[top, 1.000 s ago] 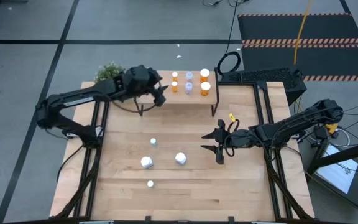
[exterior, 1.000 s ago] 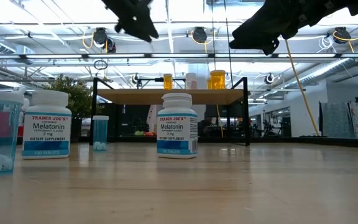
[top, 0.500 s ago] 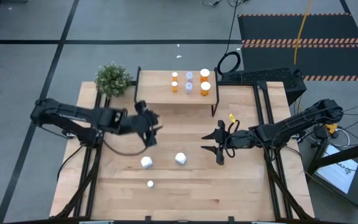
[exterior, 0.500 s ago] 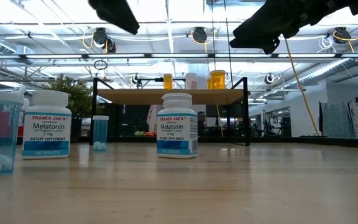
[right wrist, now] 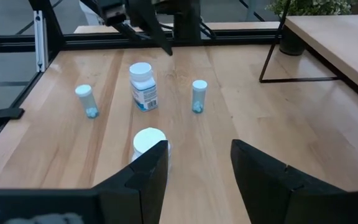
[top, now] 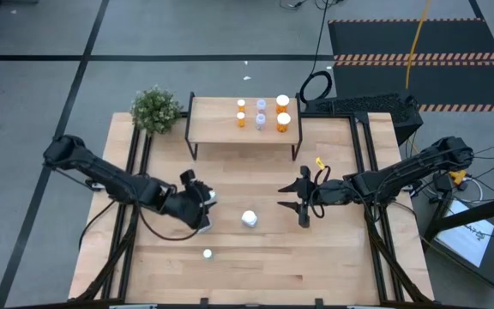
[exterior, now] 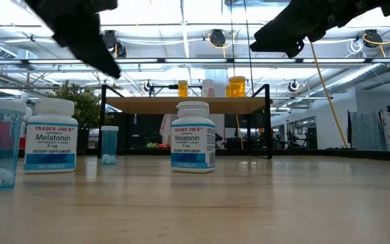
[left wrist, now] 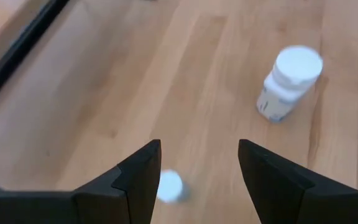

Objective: Pick and place medicine bottles onto shelf by color
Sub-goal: Put the bottom small blue pill bottle on the shelf

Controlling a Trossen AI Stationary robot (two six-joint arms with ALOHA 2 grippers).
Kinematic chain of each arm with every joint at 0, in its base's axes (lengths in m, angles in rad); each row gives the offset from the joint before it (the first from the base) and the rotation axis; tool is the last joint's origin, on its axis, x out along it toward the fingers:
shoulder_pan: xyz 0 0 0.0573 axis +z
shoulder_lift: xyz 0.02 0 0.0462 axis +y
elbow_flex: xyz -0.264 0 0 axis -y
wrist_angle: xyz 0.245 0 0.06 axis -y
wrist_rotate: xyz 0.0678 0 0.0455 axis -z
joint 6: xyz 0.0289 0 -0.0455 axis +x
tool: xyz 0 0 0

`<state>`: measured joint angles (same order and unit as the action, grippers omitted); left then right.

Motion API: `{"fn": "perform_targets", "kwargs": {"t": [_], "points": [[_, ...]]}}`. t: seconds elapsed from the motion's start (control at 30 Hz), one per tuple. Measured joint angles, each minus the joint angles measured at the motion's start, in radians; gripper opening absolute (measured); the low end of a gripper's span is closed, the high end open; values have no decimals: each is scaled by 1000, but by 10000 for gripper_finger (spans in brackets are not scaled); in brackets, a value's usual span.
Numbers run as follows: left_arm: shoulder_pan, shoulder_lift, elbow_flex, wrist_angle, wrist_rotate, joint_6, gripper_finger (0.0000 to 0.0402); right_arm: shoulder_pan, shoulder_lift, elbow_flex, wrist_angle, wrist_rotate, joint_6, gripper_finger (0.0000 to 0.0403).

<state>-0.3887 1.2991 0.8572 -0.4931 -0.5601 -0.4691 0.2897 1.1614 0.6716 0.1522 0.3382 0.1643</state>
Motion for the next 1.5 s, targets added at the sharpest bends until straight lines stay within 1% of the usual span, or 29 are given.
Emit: {"fn": "perform_targets", "kwargs": {"t": [0.2, 0.33, 0.47, 0.67, 0.73, 1.0, 1.2, 1.3, 1.5], "points": [[-96, 0, -90, 31, -74, -189, 216, 0, 0, 0, 1, 0, -20, 169], [-158, 0, -136, 50, -119, -282, 216, 0, 0, 0, 1, 0, -20, 169], [-206, 0, -149, 50, -156, -334, 216, 0, 0, 0, 1, 0, -19, 169], [-246, 0, -149, 71, -248, -371, 216, 0, 0, 0, 1, 0, -12, 169], [-247, 4, -149, 115, -255, -345, 216, 0, 0, 0, 1, 0, -9, 169], [-241, 24, -149, 353, -254, -118, 216, 0, 0, 0, 1, 0, 7, 169], [-224, 24, -149, 419, -252, -20, 216, 0, 0, 0, 1, 0, -3, 169], [-212, 24, -149, 460, -247, -3, 216, 0, 0, 0, 1, 0, -15, 169], [-194, 24, -149, 526, -174, 58, 216, 0, 0, 0, 1, 0, -6, 169]]}}
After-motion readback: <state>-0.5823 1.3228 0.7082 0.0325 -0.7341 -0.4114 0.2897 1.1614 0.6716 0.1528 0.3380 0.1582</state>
